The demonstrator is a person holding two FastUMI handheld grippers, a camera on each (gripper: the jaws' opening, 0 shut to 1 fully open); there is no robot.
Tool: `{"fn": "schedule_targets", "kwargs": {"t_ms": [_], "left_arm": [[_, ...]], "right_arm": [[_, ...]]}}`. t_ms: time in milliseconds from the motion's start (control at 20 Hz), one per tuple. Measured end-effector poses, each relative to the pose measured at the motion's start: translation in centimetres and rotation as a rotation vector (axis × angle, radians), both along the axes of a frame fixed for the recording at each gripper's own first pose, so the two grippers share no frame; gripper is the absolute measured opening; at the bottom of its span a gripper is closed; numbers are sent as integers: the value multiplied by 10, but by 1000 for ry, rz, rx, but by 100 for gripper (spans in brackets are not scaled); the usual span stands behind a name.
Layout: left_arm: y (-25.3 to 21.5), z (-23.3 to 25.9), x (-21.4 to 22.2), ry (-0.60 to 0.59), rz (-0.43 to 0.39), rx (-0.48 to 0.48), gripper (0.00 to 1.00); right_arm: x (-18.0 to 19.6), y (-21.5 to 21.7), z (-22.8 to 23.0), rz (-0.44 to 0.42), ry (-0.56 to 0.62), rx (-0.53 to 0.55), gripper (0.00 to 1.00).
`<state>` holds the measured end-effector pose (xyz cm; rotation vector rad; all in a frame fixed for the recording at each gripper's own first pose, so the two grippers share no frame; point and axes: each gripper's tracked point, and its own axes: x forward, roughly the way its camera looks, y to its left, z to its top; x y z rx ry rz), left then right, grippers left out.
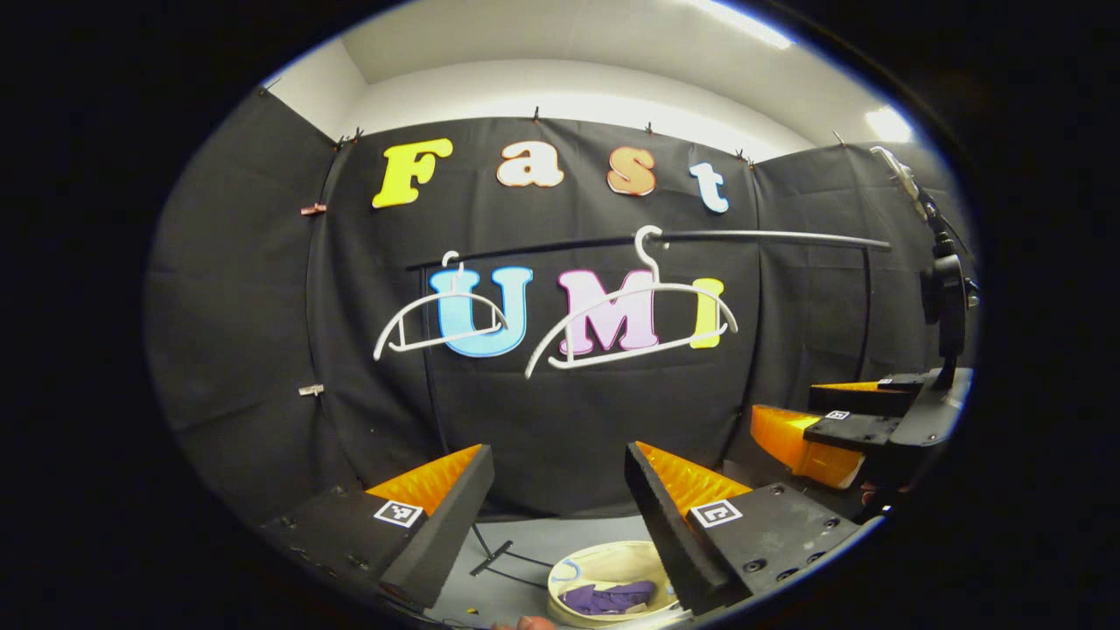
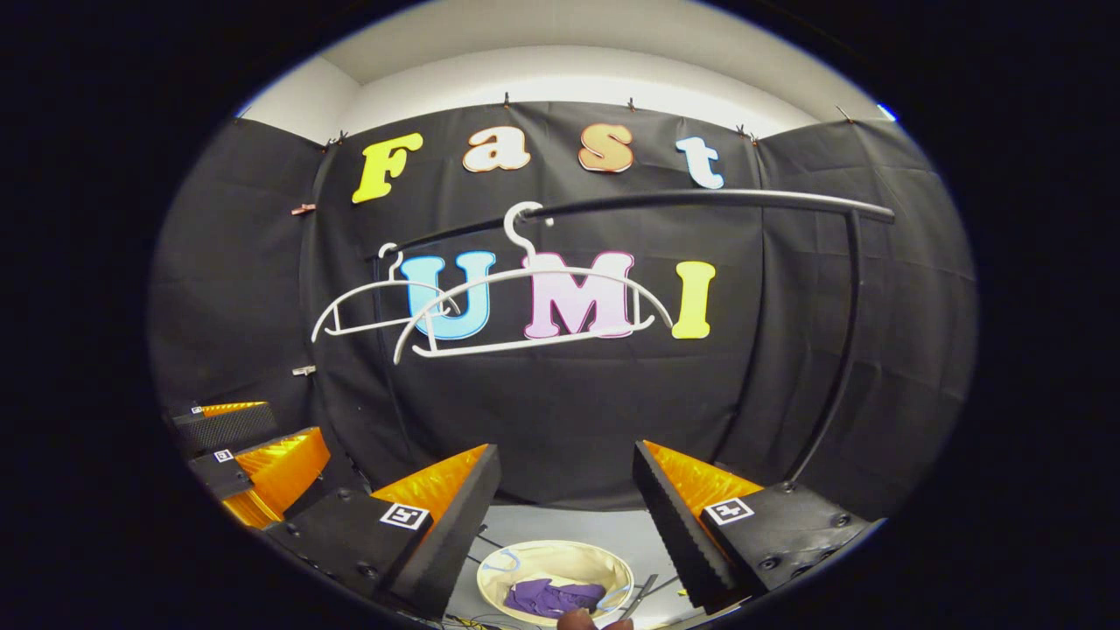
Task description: Grasp the clothes on the hanger with both hands and then place them into the laundry hamper below.
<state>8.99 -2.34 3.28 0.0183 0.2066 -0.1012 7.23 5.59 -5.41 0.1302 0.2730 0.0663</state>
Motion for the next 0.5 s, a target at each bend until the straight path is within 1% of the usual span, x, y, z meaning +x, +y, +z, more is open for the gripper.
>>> {"fn": "schedule_targets", "kwargs": {"t_ms": [50, 100, 150, 200, 250, 350, 400, 450, 500], "left_arm": [[-1, 7, -3, -4, 2, -9, 95], [1, 13, -3, -13, 9, -16, 92], [1, 21, -4, -29, 13, -20, 95], [-1, 30, -6, -49, 17, -25, 95], [-2, 39, -9, -68, 22, -30, 92], [-2, 54, -19, -103, 29, -30, 98], [-4, 60, -24, -114, 28, -26, 98], [-5, 64, -27, -125, 30, -22, 92], [-5, 68, -29, -135, 35, -19, 95]], "right_arm": [[-2, -2, 10, -2, -20, 2, 98], [-3, -5, 19, -5, -42, -3, 98], [-5, -8, 28, -8, -63, -13, 98], [-6, -11, 38, -8, -84, -18, 98], [-8, -13, 47, -9, -107, -18, 98], [-13, -20, 64, -15, -142, -22, 98], [-16, -22, 72, -17, -158, -24, 98], [-18, -25, 79, -18, -176, -23, 93], [-21, -27, 85, -21, -192, -24, 95]]}}
